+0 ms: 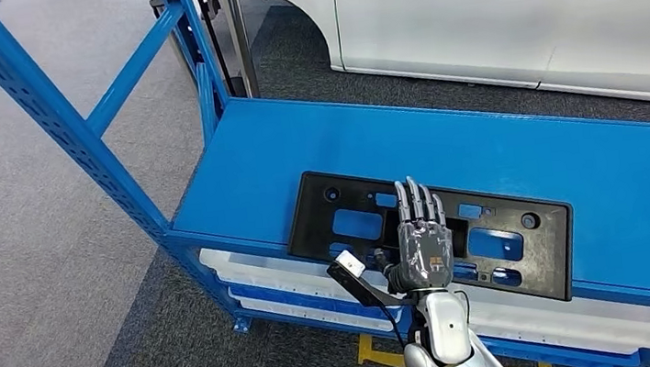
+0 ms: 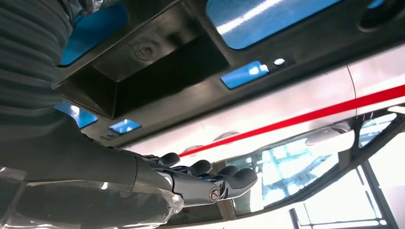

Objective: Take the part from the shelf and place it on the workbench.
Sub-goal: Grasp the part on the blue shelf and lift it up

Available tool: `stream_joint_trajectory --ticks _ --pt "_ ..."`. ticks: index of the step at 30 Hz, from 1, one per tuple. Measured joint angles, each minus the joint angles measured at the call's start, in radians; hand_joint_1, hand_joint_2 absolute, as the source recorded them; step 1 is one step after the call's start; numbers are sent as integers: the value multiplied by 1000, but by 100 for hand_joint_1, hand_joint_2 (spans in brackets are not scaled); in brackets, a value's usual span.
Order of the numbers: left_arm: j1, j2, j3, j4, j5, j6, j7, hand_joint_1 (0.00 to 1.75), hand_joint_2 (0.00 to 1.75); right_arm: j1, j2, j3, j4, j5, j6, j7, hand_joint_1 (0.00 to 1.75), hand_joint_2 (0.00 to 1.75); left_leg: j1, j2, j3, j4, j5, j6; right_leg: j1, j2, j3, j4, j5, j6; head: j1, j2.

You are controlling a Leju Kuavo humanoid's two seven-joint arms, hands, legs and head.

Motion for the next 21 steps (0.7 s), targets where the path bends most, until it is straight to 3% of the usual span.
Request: stream_joint_trajectory --ticks 2,5,7,10,11,12,13,15,17,21 --pt "-2 0 0 0 0 0 -1 0 0 -2 1 0 -4 -2 -2 -3 0 175 -4 -1 46 -99 32 8 3 1 -2 6 -3 8 0 0" --pt "0 0 -3 0 0 0 -1 0 0 -5 4 0 -15 -5 -5 -8 0 175 -7 -2 51 -118 36 21 6 3 -5 6 -1 22 1 0" --pt "0 0 -6 0 1 0 -2 0 0 -9 5 0 -24 -6 -10 -11 0 175 -2 0 54 -127 43 35 5 3 -14 29 -23 30 1 0" --pt "-2 0 -8 0 4 0 -2 0 0 -13 6 0 -45 -12 -30 -17 0 175 0 1 52 -131 48 46 1 2 -90 199 -115 41 1 0" --pt "-2 0 -9 0 6 0 -1 0 0 -11 7 0 -56 -14 -35 -20 0 175 -1 1 52 -131 48 46 0 2 -117 256 -134 43 1 0" --pt "-1 0 -11 0 7 0 -1 0 0 -9 7 0 -69 -16 -39 -25 0 175 -1 1 52 -130 47 46 -1 2 -131 283 -135 44 1 0" --pt "-1 -1 -12 0 8 0 -1 0 0 -7 7 0 -85 -17 -41 -31 0 175 -1 0 52 -130 47 45 -1 2 -126 271 -116 44 1 0" --pt "-1 -2 -14 0 10 0 -2 0 0 -5 10 -2 -125 -21 -42 -47 0 175 -1 -1 56 -129 45 42 -3 2 -68 146 -43 39 1 0" --pt "-2 -3 -16 0 14 1 -3 0 0 -4 15 -5 -168 -33 -44 -70 0 175 -4 -2 55 -126 42 34 1 2 -15 29 -1 32 1 0" --pt "0 -3 -16 0 27 2 -5 0 0 15 29 -18 -268 -72 -49 -134 0 175 -6 -2 50 -124 38 12 2 3 -6 -2 3 18 0 0"
